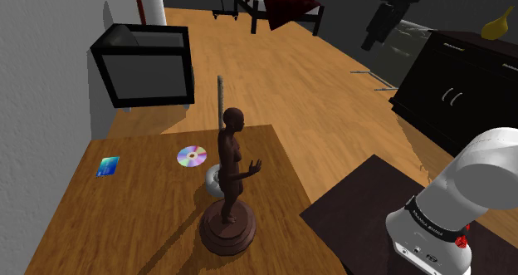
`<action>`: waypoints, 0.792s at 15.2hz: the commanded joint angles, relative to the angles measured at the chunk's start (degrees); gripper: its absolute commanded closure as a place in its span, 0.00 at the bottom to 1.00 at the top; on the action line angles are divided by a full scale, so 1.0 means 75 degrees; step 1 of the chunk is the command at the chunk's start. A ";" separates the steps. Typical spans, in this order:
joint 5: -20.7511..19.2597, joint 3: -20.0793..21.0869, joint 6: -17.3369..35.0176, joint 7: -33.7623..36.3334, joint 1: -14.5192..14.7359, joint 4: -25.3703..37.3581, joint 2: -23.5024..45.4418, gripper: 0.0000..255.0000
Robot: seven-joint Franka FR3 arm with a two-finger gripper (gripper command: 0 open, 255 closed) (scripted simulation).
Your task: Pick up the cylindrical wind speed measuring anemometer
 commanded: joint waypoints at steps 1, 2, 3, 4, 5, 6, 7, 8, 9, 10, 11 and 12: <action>0.0000 0.0000 0.0000 0.0000 0.0000 0.0000 0.0000 0.00; 0.0106 0.0193 0.0004 0.0304 0.0010 0.0021 0.0062 0.00; 0.0212 0.0387 0.0011 0.0607 0.0017 0.0054 0.0137 0.00; 0.0317 0.0583 0.0021 0.0908 0.0019 0.0100 0.0225 0.00; 0.0416 0.0775 0.0033 0.1212 0.0022 0.0158 0.0326 0.00; 0.0512 0.0969 0.0047 0.1513 0.0020 0.0228 0.0439 0.00; 0.0603 0.1162 0.0064 0.1815 0.0015 0.0311 0.0565 0.00; 0.0687 0.1353 0.0082 0.2119 0.0008 0.0406 0.0703 0.00; 0.0766 0.1546 0.0102 0.2421 -0.0006 0.0512 0.0852 0.00; 0.0835 0.1736 0.0123 0.2725 -0.0020 0.0631 0.1013 0.00; 0.0895 0.1925 0.0145 0.3031 -0.0037 0.0762 0.1187 0.00; 0.0947 0.2116 0.0167 0.3338 -0.0060 0.0904 0.1371 0.00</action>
